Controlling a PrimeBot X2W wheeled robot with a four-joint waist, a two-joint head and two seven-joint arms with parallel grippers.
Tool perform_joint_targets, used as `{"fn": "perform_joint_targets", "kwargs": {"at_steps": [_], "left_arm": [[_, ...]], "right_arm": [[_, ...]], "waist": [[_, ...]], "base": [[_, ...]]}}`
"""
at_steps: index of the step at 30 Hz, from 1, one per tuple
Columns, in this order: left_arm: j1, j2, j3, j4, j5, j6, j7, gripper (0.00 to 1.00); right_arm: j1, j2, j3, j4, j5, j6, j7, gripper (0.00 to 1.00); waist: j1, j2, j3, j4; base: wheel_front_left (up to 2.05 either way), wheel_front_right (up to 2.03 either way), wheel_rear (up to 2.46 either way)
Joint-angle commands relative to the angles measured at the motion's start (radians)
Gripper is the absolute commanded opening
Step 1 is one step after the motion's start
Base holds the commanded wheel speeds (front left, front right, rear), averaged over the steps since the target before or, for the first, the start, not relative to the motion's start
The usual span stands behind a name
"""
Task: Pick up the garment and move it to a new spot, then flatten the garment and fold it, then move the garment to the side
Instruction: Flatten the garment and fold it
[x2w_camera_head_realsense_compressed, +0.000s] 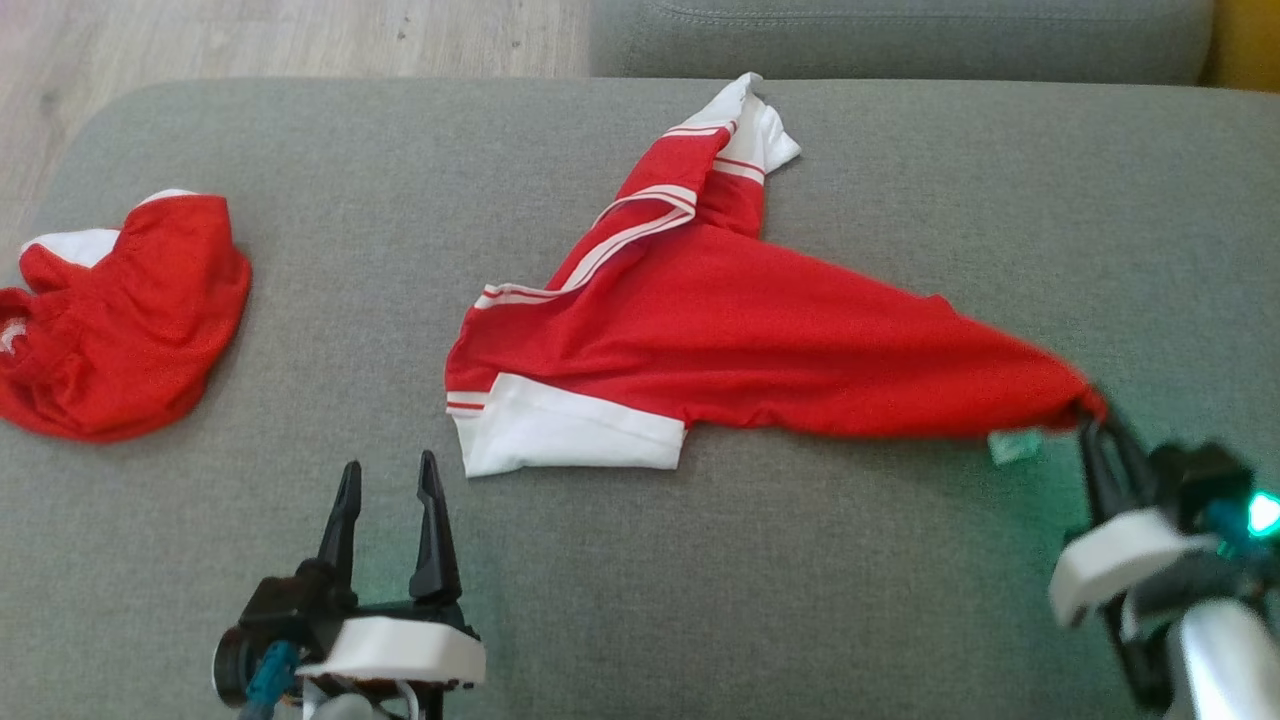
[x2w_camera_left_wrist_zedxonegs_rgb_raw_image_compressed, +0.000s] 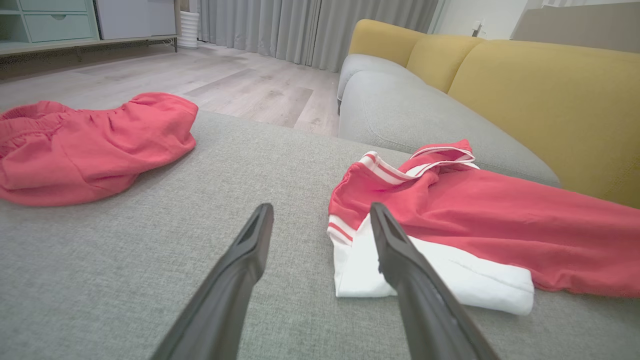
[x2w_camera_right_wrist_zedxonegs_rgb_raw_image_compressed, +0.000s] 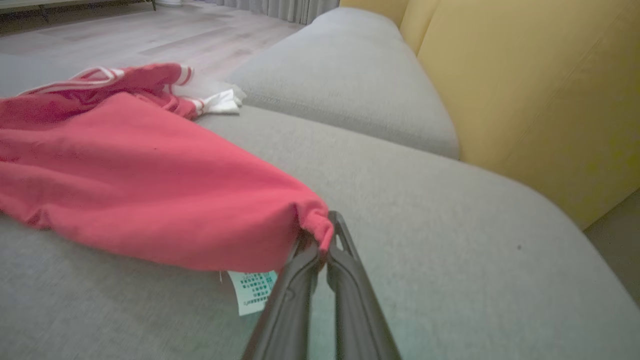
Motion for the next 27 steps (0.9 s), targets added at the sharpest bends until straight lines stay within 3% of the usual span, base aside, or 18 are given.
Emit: {"fn": "perform_joint_targets", "kwargs": {"at_steps": [1, 10, 15, 20, 27], "left_arm": [[-0.037, 0.002, 0.031, -0.033, -0.004, 0.001, -0.010, 1.00], [-0.036, 0.002, 0.043, -0.033, 0.005, -0.002, -0.010, 1.00], [-0.039, 0.005, 0.039, -0.029, 0.017, -0.011, -0.010, 1.00], [-0.079, 0.012, -0.005, 0.000, 0.035, -0.042, 0.011, 1.00], [-0.192, 0.023, -0.071, 0.117, 0.055, -0.094, 0.118, 1.00]], "right_arm": [[0.007, 0.012, 0.012, -0.033, 0.005, 0.007, -0.009, 0.97], [0.115, 0.076, -0.026, 0.005, 0.005, 0.007, -0.045, 1.00], [0.091, 0.087, -0.058, -0.042, 0.000, 0.007, -0.086, 1.00], [0.039, 0.097, -0.050, -0.101, 0.007, 0.007, -0.108, 1.00], [-0.031, 0.111, 0.008, -0.150, 0.011, 0.007, -0.097, 1.00]], "waist": [[0.0000, -0.0001, 0.004, -0.001], [0.0000, -0.0001, 0.005, -0.008], [0.0000, -0.0001, -0.007, -0.029], [0.0000, -0.0001, -0.007, -0.048], [0.0000, -0.0001, 0.034, -0.081]], "base": [[0.00, 0.00, 0.00], [0.00, 0.00, 0.00], [0.00, 0.00, 0.00], [0.00, 0.00, 0.00], [0.00, 0.00, 0.00]]}}
